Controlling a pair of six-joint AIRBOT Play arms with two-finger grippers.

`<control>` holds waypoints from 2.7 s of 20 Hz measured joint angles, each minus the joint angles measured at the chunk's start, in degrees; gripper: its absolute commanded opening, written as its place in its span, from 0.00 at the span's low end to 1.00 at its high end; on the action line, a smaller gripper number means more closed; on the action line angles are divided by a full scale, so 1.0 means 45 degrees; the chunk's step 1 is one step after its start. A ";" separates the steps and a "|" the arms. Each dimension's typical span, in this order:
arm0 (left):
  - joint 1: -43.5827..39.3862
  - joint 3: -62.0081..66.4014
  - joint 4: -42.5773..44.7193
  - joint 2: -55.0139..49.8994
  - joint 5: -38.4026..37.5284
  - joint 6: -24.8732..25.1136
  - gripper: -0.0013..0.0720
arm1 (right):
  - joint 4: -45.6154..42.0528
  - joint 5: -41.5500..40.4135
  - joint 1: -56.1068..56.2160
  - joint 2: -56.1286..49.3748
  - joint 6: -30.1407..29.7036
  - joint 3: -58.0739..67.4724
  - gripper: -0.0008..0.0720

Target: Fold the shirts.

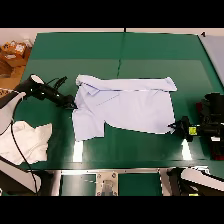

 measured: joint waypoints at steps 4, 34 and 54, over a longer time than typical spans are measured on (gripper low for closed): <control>0.0000 -0.0005 -0.0024 0.0015 -0.0155 0.0000 0.06 | -0.0379 -0.0146 0.0087 -0.0087 -0.0063 0.0073 0.03; 0.0000 0.6436 0.0194 1.2556 0.2137 -0.2618 0.06 | 0.1258 -0.1394 0.0408 0.6601 0.2730 1.4056 0.03; -0.1234 0.3526 -0.1171 0.0947 0.6387 -0.1365 0.06 | 0.1710 -0.4585 0.3997 -0.5508 -0.0058 1.2080 0.03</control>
